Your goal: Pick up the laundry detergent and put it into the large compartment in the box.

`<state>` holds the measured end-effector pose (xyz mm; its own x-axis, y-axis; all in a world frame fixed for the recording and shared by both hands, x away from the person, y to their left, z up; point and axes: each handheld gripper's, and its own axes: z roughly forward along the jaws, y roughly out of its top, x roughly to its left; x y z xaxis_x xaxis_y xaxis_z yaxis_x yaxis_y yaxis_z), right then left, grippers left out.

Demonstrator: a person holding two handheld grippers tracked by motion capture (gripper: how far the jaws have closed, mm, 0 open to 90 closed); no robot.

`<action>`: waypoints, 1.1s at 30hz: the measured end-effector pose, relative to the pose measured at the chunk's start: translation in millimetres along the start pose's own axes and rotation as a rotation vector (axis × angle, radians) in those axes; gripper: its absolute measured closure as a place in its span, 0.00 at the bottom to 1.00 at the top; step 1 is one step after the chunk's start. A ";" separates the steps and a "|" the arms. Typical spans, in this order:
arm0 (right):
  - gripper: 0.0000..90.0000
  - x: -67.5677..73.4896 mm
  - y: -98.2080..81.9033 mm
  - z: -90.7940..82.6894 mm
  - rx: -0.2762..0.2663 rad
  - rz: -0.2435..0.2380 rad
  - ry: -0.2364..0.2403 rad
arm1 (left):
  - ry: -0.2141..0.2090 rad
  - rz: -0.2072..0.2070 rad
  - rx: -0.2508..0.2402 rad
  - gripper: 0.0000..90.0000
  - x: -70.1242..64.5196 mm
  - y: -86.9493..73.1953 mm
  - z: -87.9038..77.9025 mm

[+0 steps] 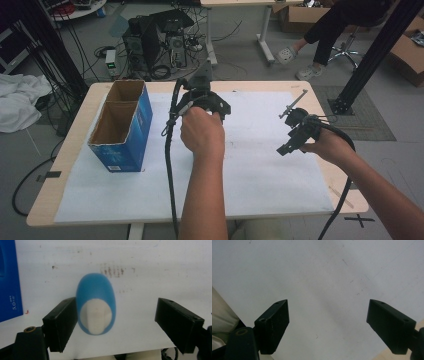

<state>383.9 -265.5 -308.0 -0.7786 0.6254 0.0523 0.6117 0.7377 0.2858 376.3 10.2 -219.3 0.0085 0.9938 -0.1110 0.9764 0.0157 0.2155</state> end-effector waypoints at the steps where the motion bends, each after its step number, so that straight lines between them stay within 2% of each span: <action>1: 0.20 -0.2 0.2 0.5 0.000 -0.002 -0.001 | -0.001 0.000 0.003 0.21 1.9 0.2 1.3; 3: 0.20 -0.6 0.8 1.6 -0.003 -0.008 0.000 | -0.001 -0.003 0.004 0.21 3.7 0.1 2.8; 4: 0.20 0.0 1.0 2.3 -0.001 -0.003 0.001 | 0.016 0.004 0.013 0.21 7.0 0.1 6.6; 14: 0.20 1.0 3.7 7.6 0.013 -0.012 0.004 | 0.001 -0.007 0.042 0.21 21.9 -1.0 24.8; 20: 0.20 1.2 4.8 9.0 0.014 -0.013 0.005 | -0.002 -0.014 0.054 0.21 24.1 -1.3 32.7; 23: 0.20 1.5 5.1 10.0 0.017 -0.011 0.008 | 0.010 -0.007 0.061 0.21 23.8 -1.0 37.4; 24: 0.20 1.5 5.1 10.3 0.018 -0.012 0.008 | 0.000 -0.013 0.062 0.21 23.6 -1.0 40.7; 33: 0.20 -0.2 4.4 14.5 0.025 -0.011 0.015 | -0.004 -0.011 0.080 0.21 22.7 -2.0 59.4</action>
<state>388.8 -258.7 -320.7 -0.7870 0.6137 0.0637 0.6065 0.7504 0.2628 387.3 26.2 -279.9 -0.0014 0.9931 -0.1172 0.9905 0.0175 0.1362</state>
